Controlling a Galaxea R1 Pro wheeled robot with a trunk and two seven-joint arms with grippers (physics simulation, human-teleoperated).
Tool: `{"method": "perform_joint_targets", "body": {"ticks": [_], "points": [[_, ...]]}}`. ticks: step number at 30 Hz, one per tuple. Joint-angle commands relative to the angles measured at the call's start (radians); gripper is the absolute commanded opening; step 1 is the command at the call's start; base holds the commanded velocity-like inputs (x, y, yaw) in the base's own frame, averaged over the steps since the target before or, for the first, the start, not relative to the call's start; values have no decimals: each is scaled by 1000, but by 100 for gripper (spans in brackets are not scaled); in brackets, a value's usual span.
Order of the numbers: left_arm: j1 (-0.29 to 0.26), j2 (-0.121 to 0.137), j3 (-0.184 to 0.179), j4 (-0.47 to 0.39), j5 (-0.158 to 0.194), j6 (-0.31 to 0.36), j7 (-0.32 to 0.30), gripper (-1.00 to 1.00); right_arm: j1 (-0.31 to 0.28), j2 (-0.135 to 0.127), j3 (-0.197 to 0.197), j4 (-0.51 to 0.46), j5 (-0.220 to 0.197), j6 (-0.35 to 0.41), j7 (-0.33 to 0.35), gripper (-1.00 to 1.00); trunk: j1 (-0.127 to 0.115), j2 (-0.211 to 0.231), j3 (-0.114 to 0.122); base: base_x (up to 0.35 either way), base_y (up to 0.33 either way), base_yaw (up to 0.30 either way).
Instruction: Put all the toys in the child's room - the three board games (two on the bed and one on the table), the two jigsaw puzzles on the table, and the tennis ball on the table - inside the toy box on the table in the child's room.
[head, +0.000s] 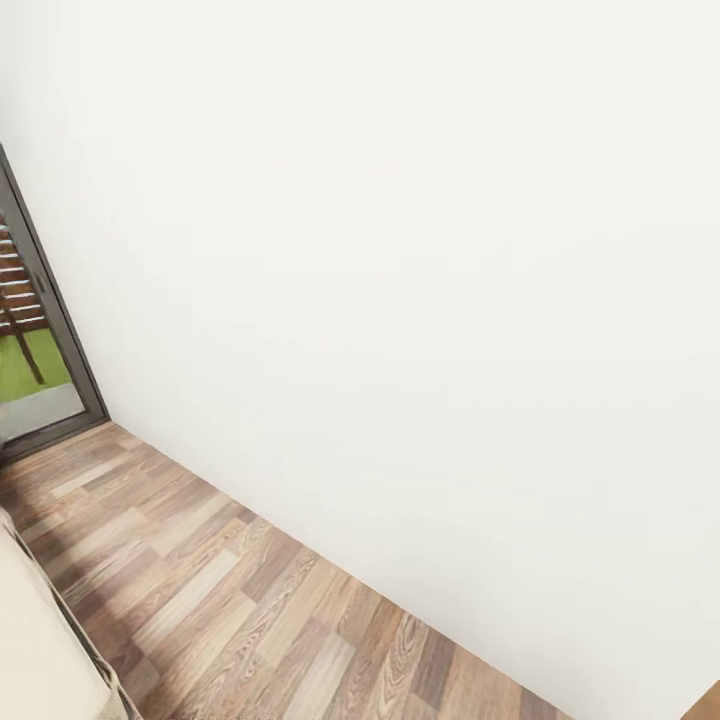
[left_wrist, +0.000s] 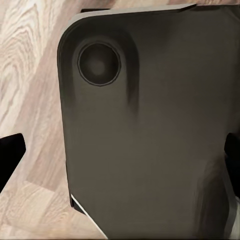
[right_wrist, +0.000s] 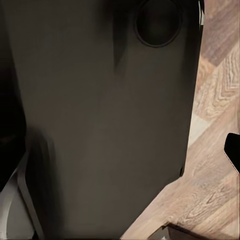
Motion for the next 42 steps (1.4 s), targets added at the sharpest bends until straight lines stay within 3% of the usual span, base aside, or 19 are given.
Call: {"method": "perform_joint_targets", "body": {"ticks": [1, 13, 42], "points": [[0, 0, -1, 0, 0, -3, 0, 100, 0, 0, 0, 0, -1, 0, 0, 100, -4, 7, 2, 0, 0, 272], [0, 1, 8, 0, 8, -4, 0, 100, 0, 2, 0, 0, -1, -1, 0, 100, -50, 91, 34, -117, 0, 273], [0, 4, 5, 0, 6, -5, 0, 100, 0, 7, 4, 0, 13, -1, 0, 100, -161, 294, 124, -3, 0, 275]]}}
